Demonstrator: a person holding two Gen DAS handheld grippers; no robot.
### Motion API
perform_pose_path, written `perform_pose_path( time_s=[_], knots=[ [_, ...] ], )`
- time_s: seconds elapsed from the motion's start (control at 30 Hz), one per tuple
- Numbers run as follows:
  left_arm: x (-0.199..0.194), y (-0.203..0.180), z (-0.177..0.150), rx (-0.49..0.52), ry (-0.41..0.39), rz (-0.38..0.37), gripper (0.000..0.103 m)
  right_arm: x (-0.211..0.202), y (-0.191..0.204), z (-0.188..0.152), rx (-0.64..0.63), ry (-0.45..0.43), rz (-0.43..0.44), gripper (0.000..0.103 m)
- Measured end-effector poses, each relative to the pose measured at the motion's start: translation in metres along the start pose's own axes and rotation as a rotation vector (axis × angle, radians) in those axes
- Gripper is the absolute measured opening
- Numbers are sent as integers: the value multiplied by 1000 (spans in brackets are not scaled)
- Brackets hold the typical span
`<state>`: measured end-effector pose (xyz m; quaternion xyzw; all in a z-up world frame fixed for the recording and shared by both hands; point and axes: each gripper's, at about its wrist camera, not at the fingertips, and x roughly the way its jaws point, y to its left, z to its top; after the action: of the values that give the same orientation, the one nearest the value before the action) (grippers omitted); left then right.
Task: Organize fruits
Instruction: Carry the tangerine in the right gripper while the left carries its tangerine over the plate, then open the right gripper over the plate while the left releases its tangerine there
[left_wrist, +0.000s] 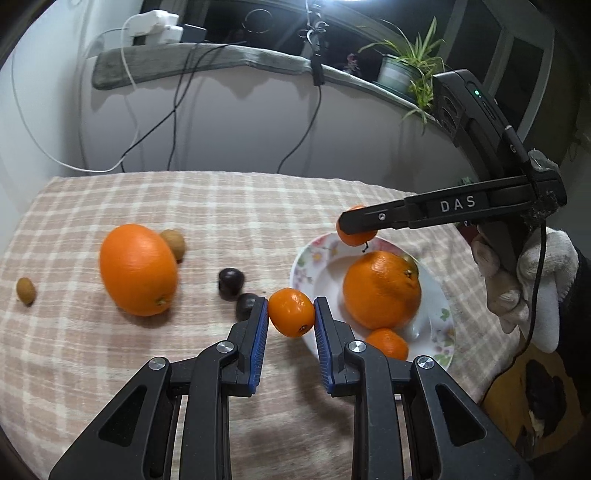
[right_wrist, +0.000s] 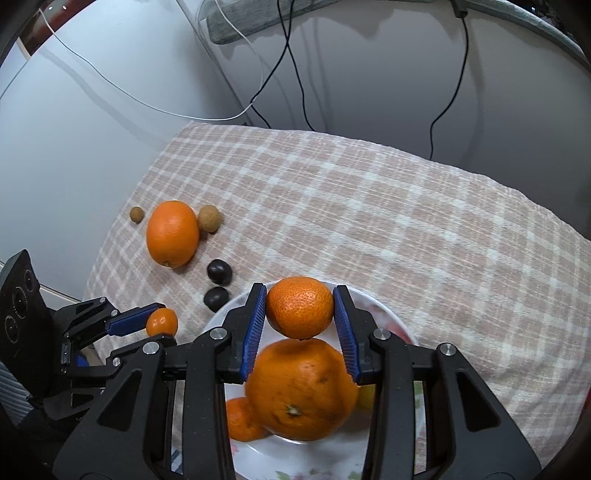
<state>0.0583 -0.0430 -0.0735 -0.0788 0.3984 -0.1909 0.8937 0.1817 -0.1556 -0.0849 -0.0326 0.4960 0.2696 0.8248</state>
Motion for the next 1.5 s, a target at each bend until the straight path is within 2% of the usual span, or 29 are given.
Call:
perform_pose_path(
  time_s=[0.43, 0.87, 1.37, 1.43, 1.47, 1.5],
  knots=[
    [14, -14, -1, 19, 36, -20, 23, 0, -20, -8, 8, 3, -47, 39],
    [23, -18, 0, 23, 63, -35, 23, 2, -30, -11, 39, 10, -43, 39],
    [21, -23, -2, 46, 59, -25, 24, 4, -32, -14, 52, 16, -47, 39],
    [21, -23, -1, 49, 57, -21, 35, 3, -33, -14, 55, 10, -50, 47],
    [21, -24, -1, 51, 56, -19, 38, 1, -33, -14, 57, 4, -51, 58],
    [21, -25, -2, 54, 55, -19, 41, -1, -34, -13, 57, -5, -52, 64]
  ],
)
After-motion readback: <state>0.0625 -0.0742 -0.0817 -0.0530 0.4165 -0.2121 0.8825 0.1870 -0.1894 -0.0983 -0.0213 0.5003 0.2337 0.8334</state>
